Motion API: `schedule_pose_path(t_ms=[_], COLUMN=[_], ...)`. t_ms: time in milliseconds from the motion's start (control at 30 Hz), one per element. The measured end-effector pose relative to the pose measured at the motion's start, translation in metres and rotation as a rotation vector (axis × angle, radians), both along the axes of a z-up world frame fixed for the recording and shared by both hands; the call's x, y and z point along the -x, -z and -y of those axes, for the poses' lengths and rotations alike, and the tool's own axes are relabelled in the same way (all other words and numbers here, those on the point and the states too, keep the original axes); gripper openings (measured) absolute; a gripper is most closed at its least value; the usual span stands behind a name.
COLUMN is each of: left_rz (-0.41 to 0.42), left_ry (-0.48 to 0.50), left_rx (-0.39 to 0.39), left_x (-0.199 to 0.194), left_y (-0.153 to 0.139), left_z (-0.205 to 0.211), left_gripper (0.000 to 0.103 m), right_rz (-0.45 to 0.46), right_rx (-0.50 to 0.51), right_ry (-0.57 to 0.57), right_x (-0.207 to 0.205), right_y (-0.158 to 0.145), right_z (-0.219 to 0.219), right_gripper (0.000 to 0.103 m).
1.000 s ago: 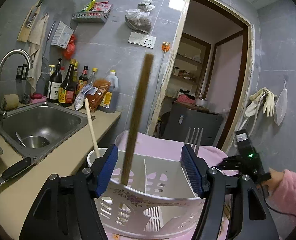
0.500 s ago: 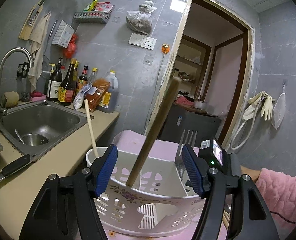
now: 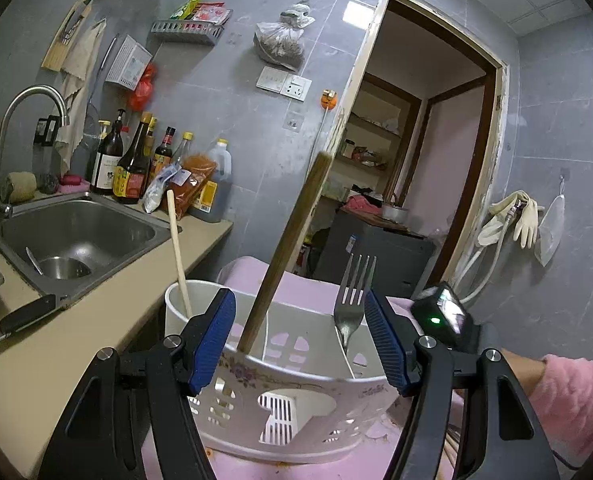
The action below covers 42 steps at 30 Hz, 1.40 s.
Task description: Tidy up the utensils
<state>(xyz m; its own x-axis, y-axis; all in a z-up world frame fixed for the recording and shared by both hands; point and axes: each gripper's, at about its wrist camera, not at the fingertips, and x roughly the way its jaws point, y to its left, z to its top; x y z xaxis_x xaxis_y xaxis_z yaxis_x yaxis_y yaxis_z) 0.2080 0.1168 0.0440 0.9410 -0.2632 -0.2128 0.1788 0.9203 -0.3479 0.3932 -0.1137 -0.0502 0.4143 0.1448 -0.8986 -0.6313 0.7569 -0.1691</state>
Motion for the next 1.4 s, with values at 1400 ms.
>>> schedule_pose_path(t_ms=[1400], left_rz=[-0.047], left_ry=[-0.044], left_rx=[0.045], left_x=[0.033], left_y=[-0.002], left_z=[0.002], left_gripper=[0.061], right_rz=[0.387], right_rx=[-0.509], right_ry=[0.049], right_x=[0.087], right_y=[-0.061], right_z=[0.059], right_gripper=[0.001])
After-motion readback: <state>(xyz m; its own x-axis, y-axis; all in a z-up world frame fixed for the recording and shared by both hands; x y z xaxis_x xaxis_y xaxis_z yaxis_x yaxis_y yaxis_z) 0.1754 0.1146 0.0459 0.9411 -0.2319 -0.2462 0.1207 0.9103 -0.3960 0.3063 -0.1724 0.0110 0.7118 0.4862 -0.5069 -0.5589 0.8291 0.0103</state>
